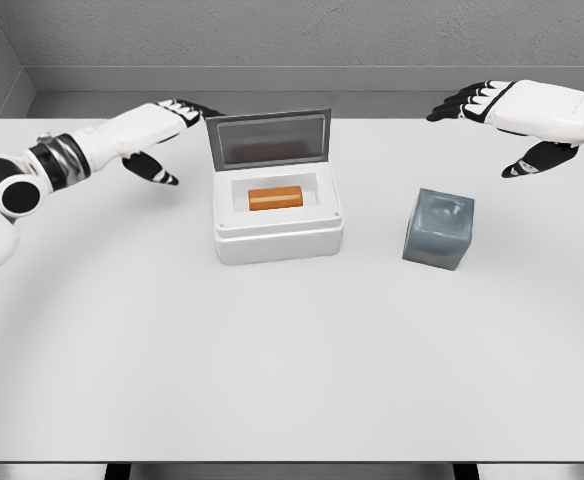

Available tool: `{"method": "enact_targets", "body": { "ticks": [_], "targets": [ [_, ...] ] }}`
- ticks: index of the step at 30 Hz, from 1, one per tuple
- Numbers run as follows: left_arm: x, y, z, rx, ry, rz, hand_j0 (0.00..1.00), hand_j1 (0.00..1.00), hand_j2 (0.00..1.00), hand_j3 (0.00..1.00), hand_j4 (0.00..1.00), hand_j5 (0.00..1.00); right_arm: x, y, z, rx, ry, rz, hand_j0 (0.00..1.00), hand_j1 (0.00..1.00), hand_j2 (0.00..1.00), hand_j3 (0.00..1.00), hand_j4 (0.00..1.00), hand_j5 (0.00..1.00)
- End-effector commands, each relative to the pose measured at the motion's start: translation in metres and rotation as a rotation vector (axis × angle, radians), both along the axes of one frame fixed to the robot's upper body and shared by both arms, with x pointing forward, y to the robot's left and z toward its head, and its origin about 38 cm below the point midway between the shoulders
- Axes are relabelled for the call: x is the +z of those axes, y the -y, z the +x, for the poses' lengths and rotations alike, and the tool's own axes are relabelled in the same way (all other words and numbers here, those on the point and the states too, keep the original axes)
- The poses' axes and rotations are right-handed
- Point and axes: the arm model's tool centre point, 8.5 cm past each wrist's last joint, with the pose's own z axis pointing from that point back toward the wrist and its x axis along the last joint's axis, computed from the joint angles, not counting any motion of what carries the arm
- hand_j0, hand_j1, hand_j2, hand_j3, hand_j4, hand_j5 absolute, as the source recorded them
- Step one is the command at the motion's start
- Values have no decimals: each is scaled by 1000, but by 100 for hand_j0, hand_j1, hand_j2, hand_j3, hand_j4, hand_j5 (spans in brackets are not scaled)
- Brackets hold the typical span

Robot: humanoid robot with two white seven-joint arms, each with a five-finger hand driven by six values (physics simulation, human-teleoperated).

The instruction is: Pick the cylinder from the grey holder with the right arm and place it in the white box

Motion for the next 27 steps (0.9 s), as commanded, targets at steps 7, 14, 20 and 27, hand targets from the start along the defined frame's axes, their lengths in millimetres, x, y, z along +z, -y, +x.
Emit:
{"method": "enact_targets", "body": {
  "ticks": [7, 14, 20, 27],
  "targets": [
    [8, 4, -9, -34, 29, -3, 100, 100, 100, 100, 100, 100, -3, -2, -4, 10, -6, -2, 100, 100, 100, 100, 100, 100],
    [14, 1, -15, -48, 49, 6, 100, 100, 100, 100, 100, 100, 0, -6, -6, 24, 4, -5, 100, 100, 100, 100, 100, 100],
    [15, 3, -18, -56, 54, 5, 100, 100, 100, 100, 100, 100, 0, -7, -6, 25, 2, -1, 100, 100, 100, 100, 100, 100],
    [28, -59, -33, 14, 60, 72, 100, 100, 100, 100, 100, 100, -1, -7, -5, 24, 1, -1, 100, 100, 100, 100, 100, 100]
  ]
}}
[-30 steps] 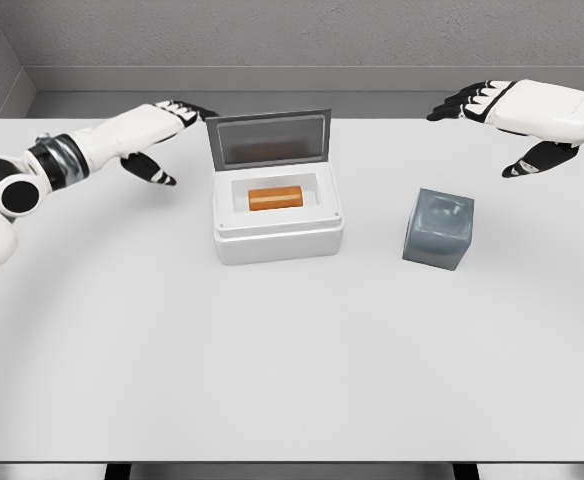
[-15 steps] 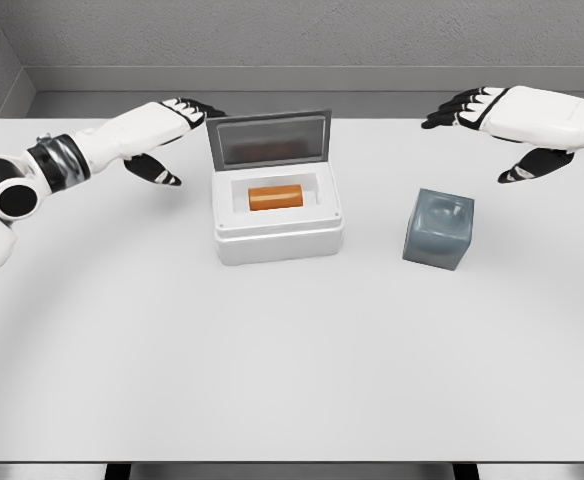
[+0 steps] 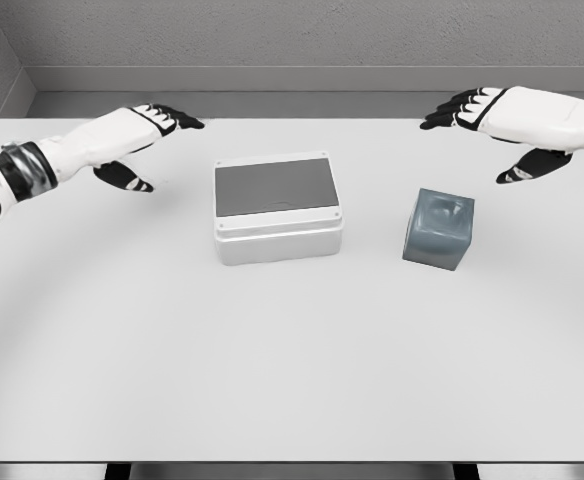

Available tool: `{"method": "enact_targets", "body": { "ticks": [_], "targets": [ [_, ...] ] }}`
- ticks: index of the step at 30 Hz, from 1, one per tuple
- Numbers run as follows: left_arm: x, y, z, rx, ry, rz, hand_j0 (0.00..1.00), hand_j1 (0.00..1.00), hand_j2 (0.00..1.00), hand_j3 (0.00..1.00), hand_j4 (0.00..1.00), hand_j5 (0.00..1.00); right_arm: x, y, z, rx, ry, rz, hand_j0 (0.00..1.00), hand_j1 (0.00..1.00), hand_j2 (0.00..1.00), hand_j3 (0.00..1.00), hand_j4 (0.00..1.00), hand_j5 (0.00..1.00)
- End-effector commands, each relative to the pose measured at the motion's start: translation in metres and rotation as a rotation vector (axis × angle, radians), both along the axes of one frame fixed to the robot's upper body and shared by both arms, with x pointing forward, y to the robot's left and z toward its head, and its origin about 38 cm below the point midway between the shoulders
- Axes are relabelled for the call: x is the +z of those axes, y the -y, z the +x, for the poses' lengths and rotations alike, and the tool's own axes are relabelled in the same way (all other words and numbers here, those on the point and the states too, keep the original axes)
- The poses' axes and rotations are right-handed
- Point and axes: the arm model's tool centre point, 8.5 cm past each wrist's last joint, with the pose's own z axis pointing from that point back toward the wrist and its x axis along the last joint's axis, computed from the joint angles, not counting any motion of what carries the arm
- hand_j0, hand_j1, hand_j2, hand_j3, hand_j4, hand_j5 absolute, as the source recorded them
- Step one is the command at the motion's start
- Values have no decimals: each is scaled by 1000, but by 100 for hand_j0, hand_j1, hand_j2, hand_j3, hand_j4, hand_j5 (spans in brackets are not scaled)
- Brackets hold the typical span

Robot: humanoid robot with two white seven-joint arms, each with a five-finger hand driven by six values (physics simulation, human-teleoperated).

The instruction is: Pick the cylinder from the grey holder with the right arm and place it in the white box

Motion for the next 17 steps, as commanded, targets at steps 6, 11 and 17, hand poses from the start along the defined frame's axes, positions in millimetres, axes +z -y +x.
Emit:
{"method": "enact_targets", "body": {
  "ticks": [6, 11, 17],
  "targets": [
    [22, -73, -24, 90, -2, 57, 100, 100, 100, 100, 100, 100, -1, 0, 0, -2, -4, 7, 100, 100, 100, 100, 100, 100],
    [20, -82, -27, 109, -11, 69, 100, 100, 100, 100, 100, 100, -1, 0, 0, -2, -4, 7, 100, 100, 100, 100, 100, 100],
    [19, -83, -27, 110, -14, 71, 100, 100, 100, 100, 100, 100, -1, 0, 0, -1, -4, 7, 100, 100, 100, 100, 100, 100]
  ]
}}
